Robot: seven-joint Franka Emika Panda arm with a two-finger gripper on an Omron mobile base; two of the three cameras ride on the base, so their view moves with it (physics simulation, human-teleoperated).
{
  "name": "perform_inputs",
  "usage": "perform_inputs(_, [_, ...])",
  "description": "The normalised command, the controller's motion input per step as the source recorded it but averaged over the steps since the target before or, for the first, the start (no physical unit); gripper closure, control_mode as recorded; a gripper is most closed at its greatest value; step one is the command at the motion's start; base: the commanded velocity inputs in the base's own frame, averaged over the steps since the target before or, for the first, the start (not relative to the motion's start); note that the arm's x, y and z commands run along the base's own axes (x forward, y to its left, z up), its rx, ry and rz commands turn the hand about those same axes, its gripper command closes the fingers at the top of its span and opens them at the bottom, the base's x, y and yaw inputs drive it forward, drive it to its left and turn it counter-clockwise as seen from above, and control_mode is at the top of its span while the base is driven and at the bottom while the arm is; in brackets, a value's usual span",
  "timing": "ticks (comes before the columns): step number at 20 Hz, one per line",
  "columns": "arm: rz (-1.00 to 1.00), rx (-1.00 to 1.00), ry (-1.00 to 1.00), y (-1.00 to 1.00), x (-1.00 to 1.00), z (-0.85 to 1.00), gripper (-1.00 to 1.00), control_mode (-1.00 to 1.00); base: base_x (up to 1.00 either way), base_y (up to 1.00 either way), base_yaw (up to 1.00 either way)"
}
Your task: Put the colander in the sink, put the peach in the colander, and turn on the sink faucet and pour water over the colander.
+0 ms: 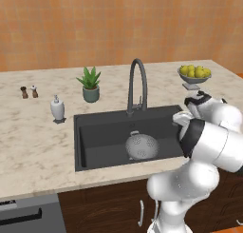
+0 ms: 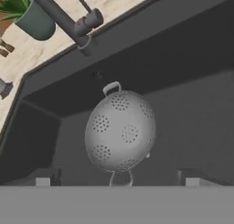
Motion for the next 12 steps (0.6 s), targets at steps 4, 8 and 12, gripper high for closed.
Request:
perform_inputs(4, [-0.16, -0.05, 0.0, -0.1, -0.87, 1.0, -1.0, -1.0, 0.0, 0.0, 0.0])
perform_inputs(8, [-0.26, -0.12, 0.03, -0.08, -0.69, 0.96, -1.0, -1.0, 0.0, 0.0, 0.0])
perform_inputs(12, [-0.27, -0.09, 0.26, -0.34, -0.25, 0.66, -1.0, -1.0, 0.0, 0.0, 0.0])
